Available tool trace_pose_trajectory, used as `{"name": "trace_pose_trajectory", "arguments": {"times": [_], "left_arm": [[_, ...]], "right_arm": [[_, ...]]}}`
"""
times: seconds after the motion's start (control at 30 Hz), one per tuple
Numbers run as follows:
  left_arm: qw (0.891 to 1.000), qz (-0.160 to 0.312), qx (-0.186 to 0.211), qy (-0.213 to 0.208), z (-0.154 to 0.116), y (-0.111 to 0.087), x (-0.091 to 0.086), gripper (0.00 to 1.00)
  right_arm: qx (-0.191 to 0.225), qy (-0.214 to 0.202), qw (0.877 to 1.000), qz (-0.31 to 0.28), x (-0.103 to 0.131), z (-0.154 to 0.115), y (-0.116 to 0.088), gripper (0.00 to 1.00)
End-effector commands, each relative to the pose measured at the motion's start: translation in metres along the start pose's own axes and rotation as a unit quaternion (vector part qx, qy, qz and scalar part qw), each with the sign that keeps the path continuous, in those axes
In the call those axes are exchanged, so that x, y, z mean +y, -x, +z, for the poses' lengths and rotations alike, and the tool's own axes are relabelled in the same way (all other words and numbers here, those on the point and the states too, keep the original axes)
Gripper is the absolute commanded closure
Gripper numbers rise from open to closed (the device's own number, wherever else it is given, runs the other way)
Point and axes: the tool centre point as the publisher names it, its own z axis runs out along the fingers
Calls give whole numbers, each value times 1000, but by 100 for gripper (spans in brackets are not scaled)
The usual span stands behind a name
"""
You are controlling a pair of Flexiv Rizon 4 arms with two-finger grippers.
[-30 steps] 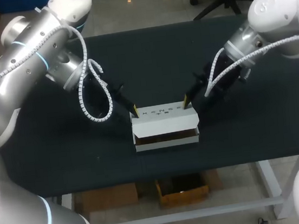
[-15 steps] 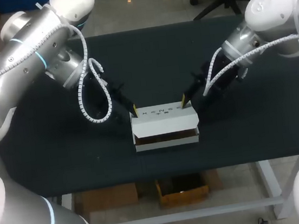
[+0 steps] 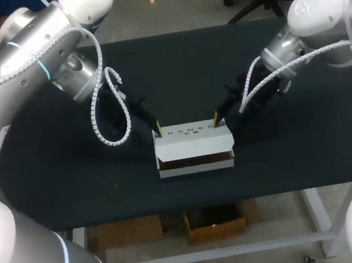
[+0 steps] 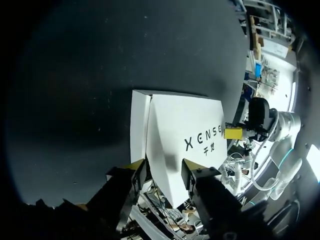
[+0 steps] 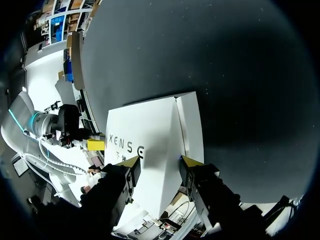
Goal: Assemble the packaging by folding the flat box into shape, placing the metal phone stand inside, and closing the box properly
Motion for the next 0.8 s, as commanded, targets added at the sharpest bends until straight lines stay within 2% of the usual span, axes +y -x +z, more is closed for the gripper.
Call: {"name": "trace_pose_trajectory", "arguments": {"times": [0.03,0.17,0.27,0.33,0.5,0.6,0.7,0.8], "left_arm": [[1000,2,-4,-13,-3,0,7,39],[1000,16,-10,-25,-13,0,8,1],[998,39,-17,-35,-21,-3,12,0],[996,74,-26,-37,-24,-6,14,0],[985,151,-64,-56,-33,-16,33,0],[976,191,-83,-67,-32,-21,44,0],[960,247,-105,-75,-30,-24,54,0],[947,284,-125,-82,-27,-25,62,0]], "right_arm": [[1,-2,1000,-1,0,2,1,51],[1,-3,1000,0,-1,2,1,51],[1,-2,1000,0,-1,2,2,51],[1,-2,1000,-1,-1,3,2,51],[1,0,1000,-1,-2,3,2,51],[1,1,1000,0,-3,4,3,51],[2,1,1000,1,-3,4,3,51],[2,1,1000,2,-3,5,3,51]]}}
